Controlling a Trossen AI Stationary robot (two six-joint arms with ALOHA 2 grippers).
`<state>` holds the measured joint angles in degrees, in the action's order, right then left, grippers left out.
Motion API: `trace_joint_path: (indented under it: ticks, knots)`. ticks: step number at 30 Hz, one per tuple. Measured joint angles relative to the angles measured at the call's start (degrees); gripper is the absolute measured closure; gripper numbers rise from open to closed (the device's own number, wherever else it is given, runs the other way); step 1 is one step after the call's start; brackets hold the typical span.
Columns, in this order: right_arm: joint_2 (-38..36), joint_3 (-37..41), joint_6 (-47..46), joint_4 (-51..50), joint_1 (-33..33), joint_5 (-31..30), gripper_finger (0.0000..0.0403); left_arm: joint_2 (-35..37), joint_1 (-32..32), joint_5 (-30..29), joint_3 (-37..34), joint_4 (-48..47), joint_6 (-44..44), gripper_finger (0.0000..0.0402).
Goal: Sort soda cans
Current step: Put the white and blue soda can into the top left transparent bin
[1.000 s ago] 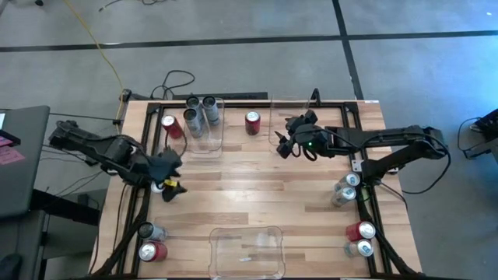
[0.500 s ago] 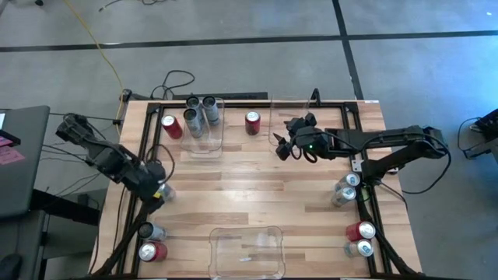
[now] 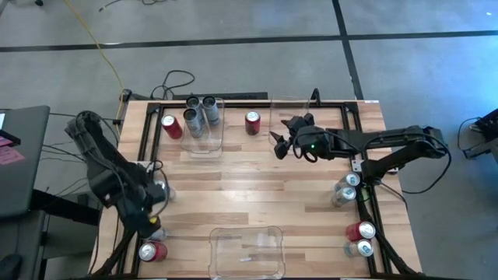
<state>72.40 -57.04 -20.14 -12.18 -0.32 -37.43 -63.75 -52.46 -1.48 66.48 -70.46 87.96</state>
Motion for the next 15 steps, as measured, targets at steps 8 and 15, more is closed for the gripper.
trace_joint_path:
  ticks: [8,15]
  knots:
    - [0.02,0.0,-0.59,-0.62,1.67,0.0,0.0098,-3.35,-7.51,-0.36,0.58,1.64,8.52,0.0058]
    - [0.02,0.0,-0.87,-0.6,1.78,-0.02,0.0098,-4.89,-10.28,-2.08,0.59,-1.06,12.79,0.0058]
